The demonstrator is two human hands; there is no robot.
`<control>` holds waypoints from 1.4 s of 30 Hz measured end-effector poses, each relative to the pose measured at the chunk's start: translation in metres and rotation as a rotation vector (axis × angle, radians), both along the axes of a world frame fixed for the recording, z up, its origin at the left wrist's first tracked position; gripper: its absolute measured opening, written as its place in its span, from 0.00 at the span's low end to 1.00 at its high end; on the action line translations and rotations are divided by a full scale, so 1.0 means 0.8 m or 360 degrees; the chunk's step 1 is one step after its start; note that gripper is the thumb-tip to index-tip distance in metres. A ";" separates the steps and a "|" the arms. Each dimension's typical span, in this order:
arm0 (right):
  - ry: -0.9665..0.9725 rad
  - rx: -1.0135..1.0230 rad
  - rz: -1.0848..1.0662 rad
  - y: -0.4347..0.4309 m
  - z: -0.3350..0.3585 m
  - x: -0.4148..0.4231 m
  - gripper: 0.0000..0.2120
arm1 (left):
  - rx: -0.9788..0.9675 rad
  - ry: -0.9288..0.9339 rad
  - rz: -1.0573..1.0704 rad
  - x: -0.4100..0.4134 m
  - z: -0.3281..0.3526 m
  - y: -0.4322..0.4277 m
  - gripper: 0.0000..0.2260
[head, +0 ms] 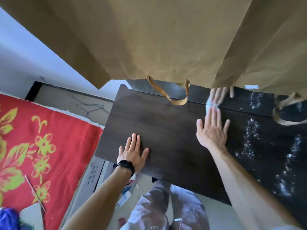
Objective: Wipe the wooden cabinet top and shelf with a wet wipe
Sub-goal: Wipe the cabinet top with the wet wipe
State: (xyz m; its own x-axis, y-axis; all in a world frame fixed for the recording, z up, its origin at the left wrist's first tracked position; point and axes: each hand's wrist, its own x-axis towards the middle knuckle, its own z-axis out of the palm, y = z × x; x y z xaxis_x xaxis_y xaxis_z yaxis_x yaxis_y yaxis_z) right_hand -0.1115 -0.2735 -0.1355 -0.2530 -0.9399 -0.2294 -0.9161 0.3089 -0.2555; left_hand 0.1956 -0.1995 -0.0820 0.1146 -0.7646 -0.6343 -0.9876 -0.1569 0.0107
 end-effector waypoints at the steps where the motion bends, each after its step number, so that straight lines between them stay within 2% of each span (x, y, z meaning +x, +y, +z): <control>1: -0.0002 -0.0001 -0.0177 0.010 0.001 -0.018 0.34 | 0.0012 0.0008 -0.0004 0.002 0.000 0.000 0.33; 3: -0.0016 0.0009 -0.0484 0.020 0.004 -0.033 0.36 | 0.0013 0.0023 -0.0034 0.005 -0.002 0.000 0.33; 5: -0.0040 0.0001 -0.0601 0.024 0.009 -0.012 0.36 | 0.0002 0.0044 -0.0057 0.008 -0.004 0.001 0.33; 7: -0.0020 -0.0022 -0.0416 0.034 0.012 0.037 0.36 | -0.0032 0.0045 -0.0093 0.009 -0.007 0.004 0.33; 9: -0.0012 -0.0091 -0.0028 0.063 0.009 0.104 0.35 | -0.0092 0.0024 -0.0198 0.010 -0.009 0.012 0.32; 11: -0.0072 -0.0139 0.0296 0.117 0.003 0.158 0.33 | -0.0162 0.0048 -0.0396 0.009 -0.010 0.026 0.31; 13: -0.0097 -0.0104 0.0453 0.167 0.001 0.166 0.32 | -0.0243 0.0148 -0.0620 0.005 -0.010 0.038 0.29; 15: -0.0027 -0.0049 0.0366 0.205 -0.003 0.128 0.31 | -0.0270 0.0224 -0.0839 -0.005 -0.013 0.042 0.28; 17: 0.0139 0.0037 0.0049 0.240 -0.006 0.065 0.31 | -0.0293 0.0254 -0.0967 -0.020 -0.017 0.039 0.28; 20: 0.0172 0.0179 -0.0492 0.283 -0.001 -0.014 0.32 | -0.0250 0.0303 -0.1002 -0.044 -0.021 0.037 0.28; 22: 0.0152 0.0167 -0.0636 0.291 0.005 -0.004 0.33 | -0.0204 0.0333 -0.0975 -0.053 -0.022 0.039 0.28; 24: 0.0126 0.0131 -0.0467 0.280 0.005 0.052 0.33 | -0.0178 0.0315 -0.0949 -0.053 -0.021 0.041 0.29; 27: 0.0024 0.0010 -0.0025 0.258 -0.001 0.144 0.32 | -0.0155 0.0284 -0.0988 -0.051 -0.019 0.039 0.28; 29: -0.0045 -0.0032 0.0127 0.258 0.001 0.155 0.31 | -0.0154 0.0275 -0.1010 -0.050 -0.018 0.036 0.28; 32: 0.0033 0.0030 -0.0017 0.285 0.003 0.081 0.31 | -0.0178 0.0276 -0.1038 -0.047 -0.020 0.035 0.29; 35: 0.0176 0.0174 -0.0619 0.318 -0.002 -0.032 0.32 | -0.0201 0.0294 -0.0993 -0.051 -0.027 0.042 0.30; 37: 0.0148 0.0195 -0.0871 0.323 0.000 -0.060 0.33 | -0.0228 0.0295 -0.0941 -0.056 -0.029 0.046 0.30; 39: 0.0145 0.0147 -0.0841 0.308 0.002 -0.027 0.34 | -0.0213 0.0304 -0.0870 -0.062 -0.030 0.049 0.30; 42: 0.0087 0.0102 -0.0318 0.307 0.000 0.046 0.35 | -0.0218 0.0302 -0.0797 -0.069 -0.032 0.055 0.30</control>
